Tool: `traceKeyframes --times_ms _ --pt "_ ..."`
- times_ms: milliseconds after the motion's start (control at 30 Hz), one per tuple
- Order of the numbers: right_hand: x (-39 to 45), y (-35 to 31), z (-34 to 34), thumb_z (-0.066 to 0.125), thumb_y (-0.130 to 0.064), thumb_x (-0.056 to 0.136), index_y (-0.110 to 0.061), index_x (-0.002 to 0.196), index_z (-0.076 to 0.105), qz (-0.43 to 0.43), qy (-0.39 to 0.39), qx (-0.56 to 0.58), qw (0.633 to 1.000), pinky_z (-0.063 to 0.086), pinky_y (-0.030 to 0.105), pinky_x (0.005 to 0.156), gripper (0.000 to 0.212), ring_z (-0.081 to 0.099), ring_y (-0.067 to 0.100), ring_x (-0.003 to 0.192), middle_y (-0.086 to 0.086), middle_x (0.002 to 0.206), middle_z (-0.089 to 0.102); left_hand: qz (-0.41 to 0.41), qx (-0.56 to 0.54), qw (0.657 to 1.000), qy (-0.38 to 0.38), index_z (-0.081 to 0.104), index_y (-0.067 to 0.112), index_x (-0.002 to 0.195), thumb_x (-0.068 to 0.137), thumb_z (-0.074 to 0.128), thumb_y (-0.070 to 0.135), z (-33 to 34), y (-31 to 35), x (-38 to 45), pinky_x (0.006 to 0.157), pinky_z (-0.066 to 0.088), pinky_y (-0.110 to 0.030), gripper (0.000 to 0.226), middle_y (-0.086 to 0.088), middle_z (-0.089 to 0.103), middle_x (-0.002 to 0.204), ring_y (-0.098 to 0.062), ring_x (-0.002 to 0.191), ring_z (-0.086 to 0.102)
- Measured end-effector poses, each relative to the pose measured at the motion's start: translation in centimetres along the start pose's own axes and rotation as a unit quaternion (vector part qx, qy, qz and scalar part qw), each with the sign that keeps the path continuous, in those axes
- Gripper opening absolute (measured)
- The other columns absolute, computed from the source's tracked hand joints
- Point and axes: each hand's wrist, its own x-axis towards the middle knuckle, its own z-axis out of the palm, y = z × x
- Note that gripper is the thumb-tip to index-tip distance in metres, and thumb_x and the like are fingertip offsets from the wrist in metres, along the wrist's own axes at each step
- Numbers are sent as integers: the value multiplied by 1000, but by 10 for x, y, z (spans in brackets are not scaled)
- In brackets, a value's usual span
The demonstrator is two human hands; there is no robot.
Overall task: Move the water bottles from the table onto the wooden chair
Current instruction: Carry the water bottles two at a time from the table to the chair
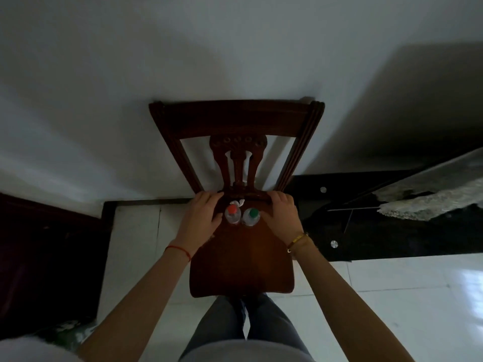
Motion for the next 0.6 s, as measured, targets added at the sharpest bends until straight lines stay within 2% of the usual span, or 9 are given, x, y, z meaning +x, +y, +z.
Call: traceKeyframes --times_ms 100,300,600 --pt "-21 -8 -21 60 -30 87 -18 137 40 -12 14 17 1000 29 49 113 56 28 27 137 7 143 42 9 -12 1000 15 45 16 136 87 62 20 -23 10 -19 107 38 -46 52 -7 51 136 -25 128 42" --pt "-60 -17 -51 62 -31 86 -16 137 39 -27 62 31 997 28 44 113 57 28 27 136 9 142 42 17 -26 998 46 43 17 138 86 64 19 -54 30 -57 108 39 -45 56 -6 49 139 -22 130 41" --pt "-107 -15 -61 62 -31 86 -17 140 37 -12 109 41 993 27 46 114 61 27 26 137 6 143 43 61 -43 995 71 45 15 137 85 66 17 -74 46 -82 105 41 -46 56 -8 53 134 -24 126 45"
